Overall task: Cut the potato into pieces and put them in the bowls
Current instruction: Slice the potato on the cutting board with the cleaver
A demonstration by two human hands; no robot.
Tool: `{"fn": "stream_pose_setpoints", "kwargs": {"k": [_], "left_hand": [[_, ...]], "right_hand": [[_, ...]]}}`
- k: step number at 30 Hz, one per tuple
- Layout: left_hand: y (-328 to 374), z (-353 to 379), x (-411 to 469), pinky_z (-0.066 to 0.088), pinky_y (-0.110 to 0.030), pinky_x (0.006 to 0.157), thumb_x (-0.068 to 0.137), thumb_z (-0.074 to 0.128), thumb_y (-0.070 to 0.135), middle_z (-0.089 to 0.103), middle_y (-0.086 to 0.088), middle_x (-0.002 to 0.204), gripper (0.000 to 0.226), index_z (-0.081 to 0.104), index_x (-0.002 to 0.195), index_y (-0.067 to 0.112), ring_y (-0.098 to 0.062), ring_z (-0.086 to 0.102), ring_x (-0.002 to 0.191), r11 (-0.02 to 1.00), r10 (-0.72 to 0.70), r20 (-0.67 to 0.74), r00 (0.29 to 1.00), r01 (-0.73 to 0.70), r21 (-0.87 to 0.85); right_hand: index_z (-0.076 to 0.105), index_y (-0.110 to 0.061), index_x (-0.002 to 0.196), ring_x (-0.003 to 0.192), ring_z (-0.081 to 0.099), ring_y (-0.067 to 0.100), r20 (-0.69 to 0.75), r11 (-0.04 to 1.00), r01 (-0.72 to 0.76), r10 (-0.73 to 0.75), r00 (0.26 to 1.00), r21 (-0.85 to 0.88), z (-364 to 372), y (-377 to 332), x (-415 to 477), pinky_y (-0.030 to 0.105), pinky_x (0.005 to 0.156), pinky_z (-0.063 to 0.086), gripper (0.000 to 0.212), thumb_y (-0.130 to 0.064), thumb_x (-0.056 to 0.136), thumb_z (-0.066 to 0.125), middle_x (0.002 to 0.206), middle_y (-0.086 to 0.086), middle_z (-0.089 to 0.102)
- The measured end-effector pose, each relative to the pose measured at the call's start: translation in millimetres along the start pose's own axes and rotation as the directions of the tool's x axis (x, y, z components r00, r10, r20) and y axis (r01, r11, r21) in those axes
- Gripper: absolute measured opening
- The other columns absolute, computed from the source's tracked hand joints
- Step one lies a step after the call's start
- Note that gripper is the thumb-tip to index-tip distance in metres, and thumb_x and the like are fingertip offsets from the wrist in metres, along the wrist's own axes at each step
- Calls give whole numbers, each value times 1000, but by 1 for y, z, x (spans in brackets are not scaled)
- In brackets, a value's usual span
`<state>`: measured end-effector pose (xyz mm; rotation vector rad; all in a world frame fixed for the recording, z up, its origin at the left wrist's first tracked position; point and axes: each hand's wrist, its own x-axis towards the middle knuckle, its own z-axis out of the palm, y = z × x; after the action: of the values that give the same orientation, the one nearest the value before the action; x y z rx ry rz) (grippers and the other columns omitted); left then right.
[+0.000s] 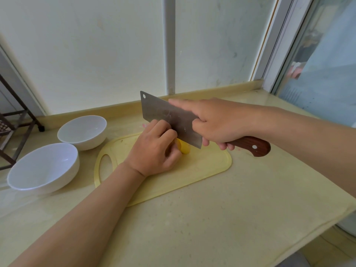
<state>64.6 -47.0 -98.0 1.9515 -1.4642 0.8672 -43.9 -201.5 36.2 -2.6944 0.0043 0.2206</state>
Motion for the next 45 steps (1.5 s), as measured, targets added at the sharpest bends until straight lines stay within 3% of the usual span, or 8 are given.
{"fn": "stream_pose_setpoints", "kwargs": {"k": [31, 45], "left_hand": [[0, 5, -1, 39, -39, 57, 77, 59, -2, 55, -14, 74, 9, 61, 68, -1, -26, 43, 61, 1000, 2, -53, 999, -2, 5], [2, -1, 0, 39, -35, 62, 78, 57, -1, 56, -13, 76, 9, 62, 70, -2, -26, 42, 61, 1000, 16, -10, 1000, -17, -15]], "right_hand": [[6, -59, 157, 41, 58, 19, 59, 999, -17, 19, 998, -47, 12, 5, 14, 31, 44, 53, 76, -13, 103, 30, 90, 17, 68], [6, -55, 156, 52, 64, 30, 98, 998, -24, 29, 995, -51, 46, 10, 23, 49, 50, 61, 74, -11, 103, 32, 93, 15, 58]]}}
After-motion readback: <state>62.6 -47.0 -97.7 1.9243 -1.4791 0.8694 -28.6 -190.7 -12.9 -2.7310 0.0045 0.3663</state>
